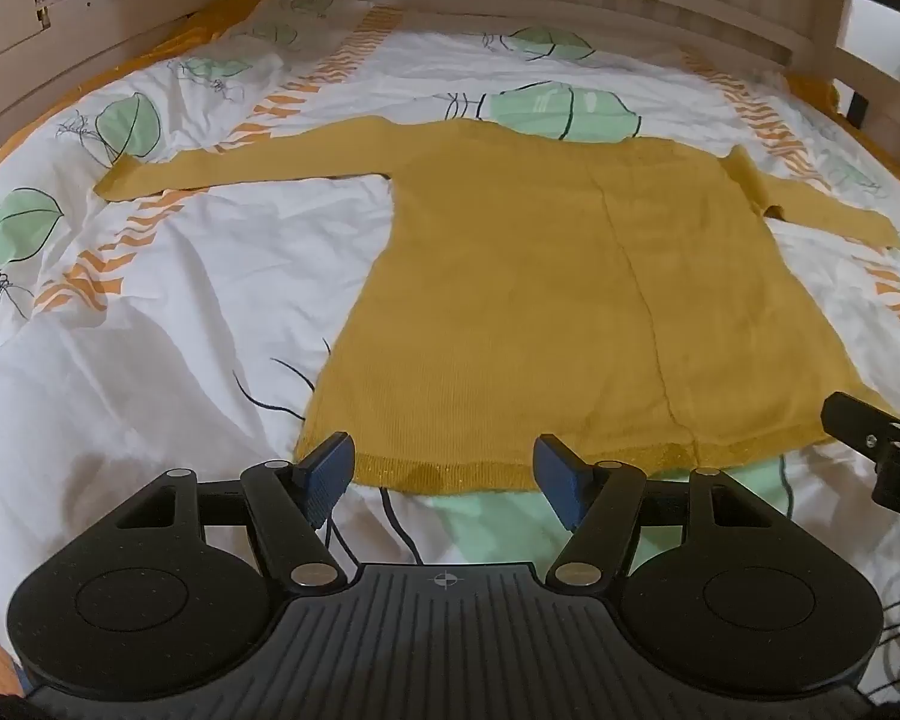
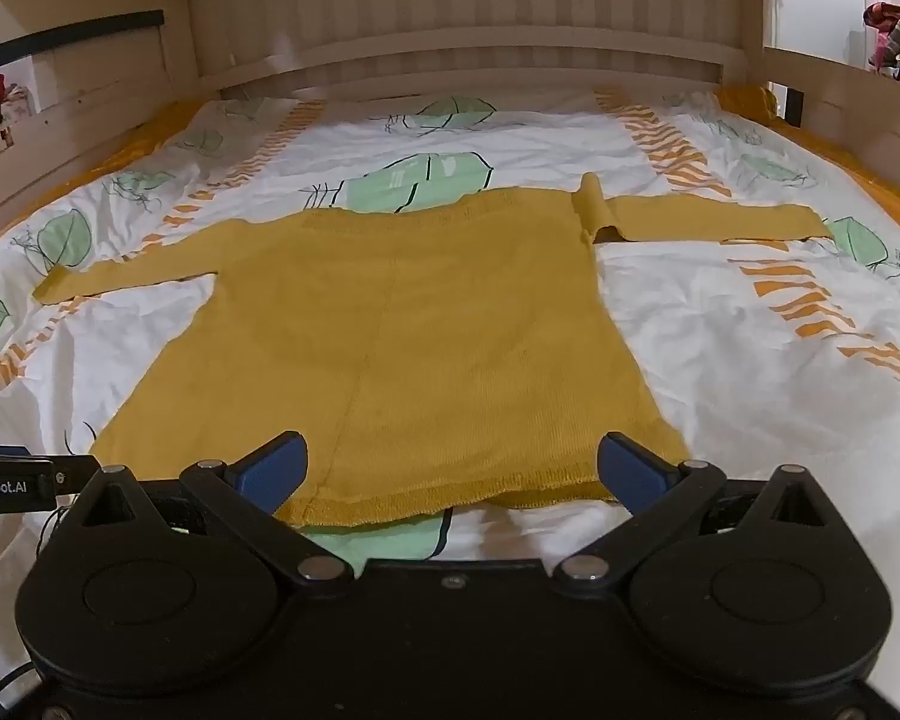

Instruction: Fold small clothes

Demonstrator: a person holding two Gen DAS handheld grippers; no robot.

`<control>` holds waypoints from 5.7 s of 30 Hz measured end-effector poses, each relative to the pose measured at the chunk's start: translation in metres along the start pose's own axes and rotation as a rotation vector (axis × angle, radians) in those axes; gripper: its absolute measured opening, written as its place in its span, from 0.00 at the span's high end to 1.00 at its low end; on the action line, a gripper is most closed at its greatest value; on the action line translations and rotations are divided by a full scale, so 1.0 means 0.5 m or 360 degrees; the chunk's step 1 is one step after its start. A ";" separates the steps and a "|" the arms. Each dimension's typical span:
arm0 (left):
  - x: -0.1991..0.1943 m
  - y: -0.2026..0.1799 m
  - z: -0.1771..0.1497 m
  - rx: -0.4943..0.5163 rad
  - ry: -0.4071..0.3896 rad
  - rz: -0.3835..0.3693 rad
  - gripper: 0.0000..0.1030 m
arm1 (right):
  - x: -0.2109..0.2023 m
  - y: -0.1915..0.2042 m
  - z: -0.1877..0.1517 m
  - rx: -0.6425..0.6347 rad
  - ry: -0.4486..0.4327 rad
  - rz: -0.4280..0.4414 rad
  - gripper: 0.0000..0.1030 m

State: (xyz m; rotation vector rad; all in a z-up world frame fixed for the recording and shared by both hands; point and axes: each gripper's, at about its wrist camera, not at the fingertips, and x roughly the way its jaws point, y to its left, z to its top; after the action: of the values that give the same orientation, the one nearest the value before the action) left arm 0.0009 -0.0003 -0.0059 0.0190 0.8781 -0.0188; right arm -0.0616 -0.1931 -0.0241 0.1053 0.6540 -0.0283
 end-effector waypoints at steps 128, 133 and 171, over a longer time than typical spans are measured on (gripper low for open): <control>0.547 -0.145 0.330 0.0081 -0.0283 0.0094 0.29 | 0.587 -0.848 0.377 0.0722 0.0112 -0.0631 0.48; 0.549 -0.144 0.327 0.0086 -0.0277 0.0097 0.29 | 0.535 -0.860 0.391 0.0820 0.0044 -0.0576 0.86; 0.325 0.131 0.391 -0.0109 -0.0097 -0.0226 0.32 | 0.480 0.081 0.467 0.0071 0.0036 0.0696 0.86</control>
State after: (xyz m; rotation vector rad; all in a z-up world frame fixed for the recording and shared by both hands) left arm 0.2567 0.0592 -0.0056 -0.1074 0.8171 -0.1219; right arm 0.2728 -0.1761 0.0176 0.2899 0.6416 0.3799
